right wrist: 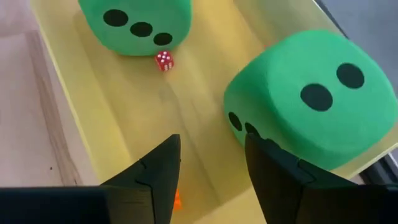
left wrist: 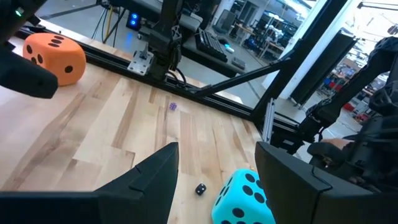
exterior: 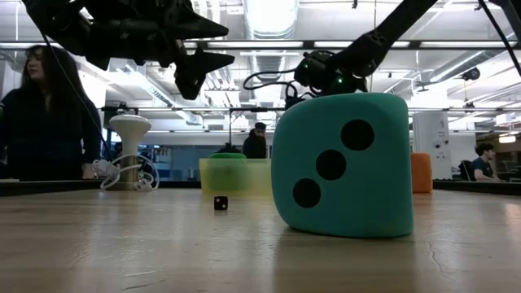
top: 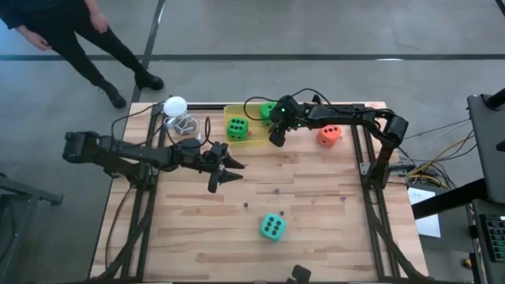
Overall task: Pick & Place Dice
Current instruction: Put the orange large die into the yellow bin
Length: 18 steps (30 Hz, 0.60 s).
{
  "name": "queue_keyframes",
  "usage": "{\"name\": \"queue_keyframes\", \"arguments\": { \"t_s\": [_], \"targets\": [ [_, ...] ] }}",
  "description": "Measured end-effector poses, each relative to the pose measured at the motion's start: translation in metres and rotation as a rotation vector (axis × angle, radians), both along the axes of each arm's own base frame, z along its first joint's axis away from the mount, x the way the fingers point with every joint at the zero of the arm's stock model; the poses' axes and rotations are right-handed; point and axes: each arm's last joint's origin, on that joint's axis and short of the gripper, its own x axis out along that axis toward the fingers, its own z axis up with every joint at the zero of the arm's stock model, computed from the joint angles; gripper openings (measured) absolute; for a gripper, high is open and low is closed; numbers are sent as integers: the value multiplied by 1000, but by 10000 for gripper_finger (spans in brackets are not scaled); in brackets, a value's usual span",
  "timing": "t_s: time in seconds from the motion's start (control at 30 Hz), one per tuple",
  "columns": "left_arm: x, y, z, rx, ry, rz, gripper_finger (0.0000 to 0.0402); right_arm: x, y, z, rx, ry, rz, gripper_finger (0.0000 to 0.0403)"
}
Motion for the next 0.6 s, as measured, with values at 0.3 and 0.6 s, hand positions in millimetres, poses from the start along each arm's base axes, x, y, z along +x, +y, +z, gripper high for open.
{"name": "queue_keyframes", "arguments": {
  "t_s": [0.3,0.6],
  "targets": [
    [-2,0,3,-7,-4,-7,216,-21,9,43,-121,-15,-49,157],
    [-20,3,8,63,93,119,216,-85,40,76,-122,165,-184,153]
  ]
}}
